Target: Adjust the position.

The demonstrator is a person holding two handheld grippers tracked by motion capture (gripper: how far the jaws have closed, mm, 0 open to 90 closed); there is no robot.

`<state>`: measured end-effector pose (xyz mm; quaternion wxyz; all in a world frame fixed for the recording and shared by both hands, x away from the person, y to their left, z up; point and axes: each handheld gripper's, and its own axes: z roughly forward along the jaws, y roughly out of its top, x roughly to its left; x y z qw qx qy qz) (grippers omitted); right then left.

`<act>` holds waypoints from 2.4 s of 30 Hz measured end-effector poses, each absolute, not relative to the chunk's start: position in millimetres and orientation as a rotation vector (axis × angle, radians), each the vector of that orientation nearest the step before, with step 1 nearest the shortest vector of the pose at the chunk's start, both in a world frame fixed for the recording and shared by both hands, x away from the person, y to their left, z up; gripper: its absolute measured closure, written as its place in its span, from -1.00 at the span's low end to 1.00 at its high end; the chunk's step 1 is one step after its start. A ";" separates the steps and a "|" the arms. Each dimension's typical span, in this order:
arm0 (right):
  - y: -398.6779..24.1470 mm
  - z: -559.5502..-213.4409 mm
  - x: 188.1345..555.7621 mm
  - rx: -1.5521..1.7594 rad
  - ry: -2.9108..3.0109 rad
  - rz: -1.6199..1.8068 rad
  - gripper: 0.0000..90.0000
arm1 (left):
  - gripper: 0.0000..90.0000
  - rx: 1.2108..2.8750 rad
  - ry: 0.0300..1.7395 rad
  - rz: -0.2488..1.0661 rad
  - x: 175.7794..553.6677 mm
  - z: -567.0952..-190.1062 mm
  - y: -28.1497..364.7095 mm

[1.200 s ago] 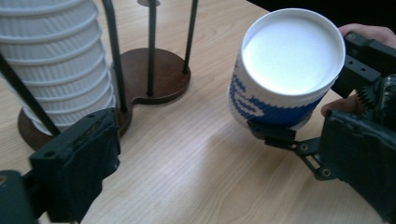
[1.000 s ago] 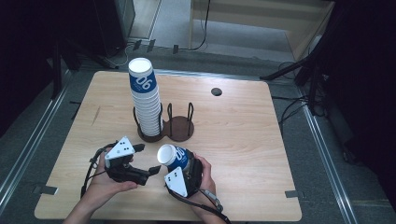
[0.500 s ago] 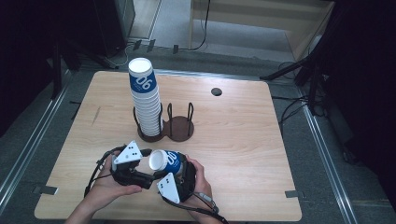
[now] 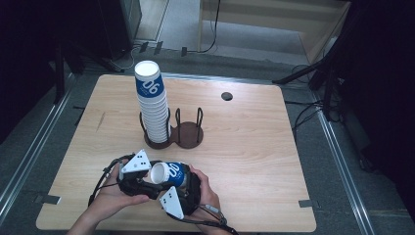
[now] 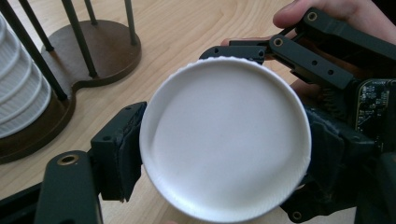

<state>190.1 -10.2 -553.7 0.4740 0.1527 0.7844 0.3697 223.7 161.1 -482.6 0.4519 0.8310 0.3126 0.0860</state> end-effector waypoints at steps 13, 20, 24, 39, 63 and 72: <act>-8.3 -549.9 187.5 0.384 1.918 0.910 -0.66 | -0.39 2.018 0.735 0.176 225.3 -481.5 166.5; -11.6 -544.5 187.8 0.391 1.928 0.946 -0.77 | -0.38 1.991 0.744 0.168 227.4 -481.0 170.1; -11.5 -543.8 186.8 0.399 1.932 0.957 -0.84 | -0.38 1.974 0.749 0.154 229.5 -481.8 172.0; -16.9 -535.8 188.3 0.419 1.907 0.960 -0.84 | -0.39 1.866 0.763 0.203 233.1 -481.3 186.8; -27.8 -521.6 191.7 0.532 1.897 1.063 -0.84 | -0.39 1.693 0.819 0.331 234.5 -485.7 200.2; -35.1 -517.3 196.1 0.626 1.885 1.114 -0.85 | -0.38 1.606 0.818 0.386 232.5 -484.2 202.7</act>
